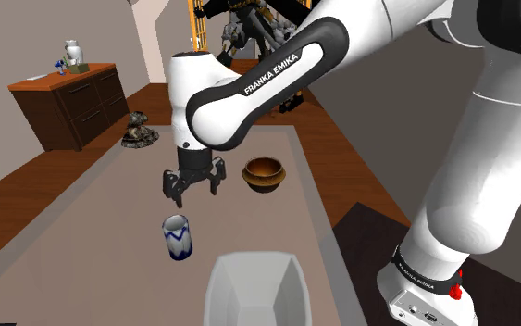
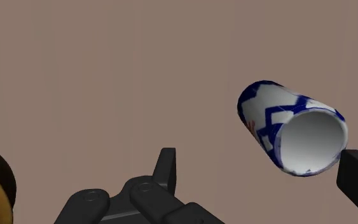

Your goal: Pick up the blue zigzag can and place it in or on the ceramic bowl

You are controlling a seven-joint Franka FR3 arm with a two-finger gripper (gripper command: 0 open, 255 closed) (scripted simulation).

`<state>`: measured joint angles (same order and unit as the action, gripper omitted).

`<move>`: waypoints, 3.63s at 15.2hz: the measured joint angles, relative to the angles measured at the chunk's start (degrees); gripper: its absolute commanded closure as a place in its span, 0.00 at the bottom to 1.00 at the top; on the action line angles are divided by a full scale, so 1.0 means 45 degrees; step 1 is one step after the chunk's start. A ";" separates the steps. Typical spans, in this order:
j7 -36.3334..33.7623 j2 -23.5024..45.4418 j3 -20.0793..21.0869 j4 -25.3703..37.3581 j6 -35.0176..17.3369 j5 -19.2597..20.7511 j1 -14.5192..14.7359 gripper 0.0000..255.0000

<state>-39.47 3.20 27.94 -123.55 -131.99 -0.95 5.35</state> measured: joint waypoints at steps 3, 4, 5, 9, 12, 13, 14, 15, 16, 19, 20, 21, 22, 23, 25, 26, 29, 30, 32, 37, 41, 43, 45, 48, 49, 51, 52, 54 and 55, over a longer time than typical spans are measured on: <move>-0.1134 0.1572 0.0096 0.1104 -0.0211 0.0954 0.0458 0.00; -0.1482 0.2122 0.0071 0.1509 -0.0256 0.1274 0.0644 0.00; -0.1770 0.2701 0.0005 0.2046 -0.0203 0.1588 0.0831 0.00; -0.2188 0.3453 -0.0139 0.2260 -0.0631 0.2035 0.1114 0.00; -0.2366 0.3854 -0.0256 0.2242 -0.1013 0.2288 0.1244 0.00; -0.2429 0.3992 -0.0295 0.2291 -0.1087 0.2368 0.1298 0.00; -0.2443 0.4022 -0.0307 0.2255 -0.1151 0.2391 0.1305 0.00; -0.2445 0.4037 -0.0314 0.2243 -0.1178 0.2402 0.1306 0.00; -0.2446 0.4042 -0.0316 0.2237 -0.1191 0.2406 0.1306 0.00; -0.2449 0.4047 -0.0319 0.2230 -0.1205 0.2411 0.1308 0.00; -0.2449 0.4047 -0.0319 0.2230 -0.1205 0.2411 0.1308 0.00; -0.2449 0.4047 -0.0319 0.2230 -0.1205 0.2411 0.1308 1.00; -0.2450 0.4045 -0.0320 0.2230 -0.1204 0.2411 0.1307 1.00; -0.2450 0.4046 -0.0320 0.2230 -0.1203 0.2411 0.1307 1.00; -0.2450 0.4043 -0.0324 0.2230 -0.1197 0.2412 0.1304 1.00; -0.2450 0.4042 -0.0325 0.2231 -0.1195 0.2413 0.1303 1.00; -0.2451 0.4040 -0.0322 0.2227 -0.1197 0.2411 0.1305 1.00; -0.2451 0.4039 -0.0322 0.2225 -0.1197 0.2410 0.1305 1.00; -0.2434 0.3996 -0.0304 0.2247 -0.1135 0.2380 0.1294 1.00; -0.2241 0.3534 -0.0144 0.2438 -0.0531 0.2072 0.1164 1.00; -0.2108 0.3146 -0.0024 0.2637 0.0014 0.1823 0.1079 1.00; -0.2068 0.3015 0.0023 0.2860 0.0353 0.1729 0.1067 1.00; -0.1952 0.2760 0.0075 0.2923 0.0646 0.1568 0.0987 1.00; -0.1893 0.2544 0.0135 0.3179 0.1092 0.1428 0.0962 1.00; -0.1829 0.2430 0.0150 0.3209 0.1223 0.1357 0.0921 1.00; -0.1763 0.2276 0.0177 0.3369 0.1520 0.1256 0.0885 1.00; -0.1744 0.2220 0.0190 0.3473 0.1672 0.1220 0.0878 1.00; -0.1696 0.2112 0.0208 0.3671 0.1966 0.1149 0.0855 1.00; -0.1675 0.2067 0.0215 0.3782 0.2115 0.1118 0.0846 1.00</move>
<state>-47.01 12.50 28.91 -106.54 -122.47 4.08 9.15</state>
